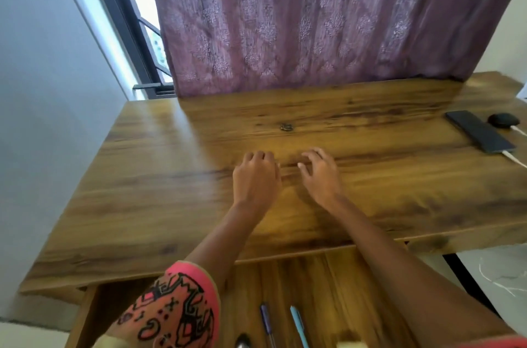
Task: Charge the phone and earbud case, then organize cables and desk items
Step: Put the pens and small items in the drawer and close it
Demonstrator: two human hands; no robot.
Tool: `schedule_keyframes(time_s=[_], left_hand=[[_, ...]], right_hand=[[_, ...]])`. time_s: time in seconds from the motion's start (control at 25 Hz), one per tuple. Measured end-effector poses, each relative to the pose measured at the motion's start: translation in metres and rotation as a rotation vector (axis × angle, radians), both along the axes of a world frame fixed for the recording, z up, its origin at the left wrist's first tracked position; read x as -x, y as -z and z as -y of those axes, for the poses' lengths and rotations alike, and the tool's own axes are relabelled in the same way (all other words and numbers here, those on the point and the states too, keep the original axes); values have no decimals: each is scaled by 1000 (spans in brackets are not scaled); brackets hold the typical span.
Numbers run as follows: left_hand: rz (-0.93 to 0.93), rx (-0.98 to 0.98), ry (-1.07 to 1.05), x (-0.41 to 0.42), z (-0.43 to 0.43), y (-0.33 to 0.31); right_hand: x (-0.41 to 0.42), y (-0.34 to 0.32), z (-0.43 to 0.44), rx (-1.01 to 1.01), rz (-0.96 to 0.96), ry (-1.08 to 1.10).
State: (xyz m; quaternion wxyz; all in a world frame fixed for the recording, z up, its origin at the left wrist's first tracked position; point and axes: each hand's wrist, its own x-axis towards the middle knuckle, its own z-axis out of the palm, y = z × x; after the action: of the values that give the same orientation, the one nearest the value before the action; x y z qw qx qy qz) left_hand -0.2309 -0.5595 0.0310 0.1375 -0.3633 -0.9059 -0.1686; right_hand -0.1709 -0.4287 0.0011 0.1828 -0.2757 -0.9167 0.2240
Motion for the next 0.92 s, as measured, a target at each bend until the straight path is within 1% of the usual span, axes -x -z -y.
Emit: schedule_keyframes(time_s=[0.12,0.28,0.36,0.44,0.56,0.68,0.76,0.84,0.92], left_hand=[[73,97,-4,39,-38,12],[208,160,19,88,-85,43],[244,159,24,107,-104,56],[241,152,20,121,-120,66],[250,154,37,131,-133,81],[246,55,66,131,-135,93],[268,-66,76,127,-131,96],[346,-213,57,118,-121,97],[446,-332,34,103,-107,96]], right_hand=[[43,14,-37,23,89,-70],[102,33,-75,47,123,-129],[123,41,-90,21,120,-175],[137,48,-102,-23,95,-212],[147,56,-112,-61,60,-211],[148,59,-115,-20,-27,-205],[141,57,-113,24,-91,-197],[129,56,-105,41,-110,-191],[113,55,-89,104,-132,-162]])
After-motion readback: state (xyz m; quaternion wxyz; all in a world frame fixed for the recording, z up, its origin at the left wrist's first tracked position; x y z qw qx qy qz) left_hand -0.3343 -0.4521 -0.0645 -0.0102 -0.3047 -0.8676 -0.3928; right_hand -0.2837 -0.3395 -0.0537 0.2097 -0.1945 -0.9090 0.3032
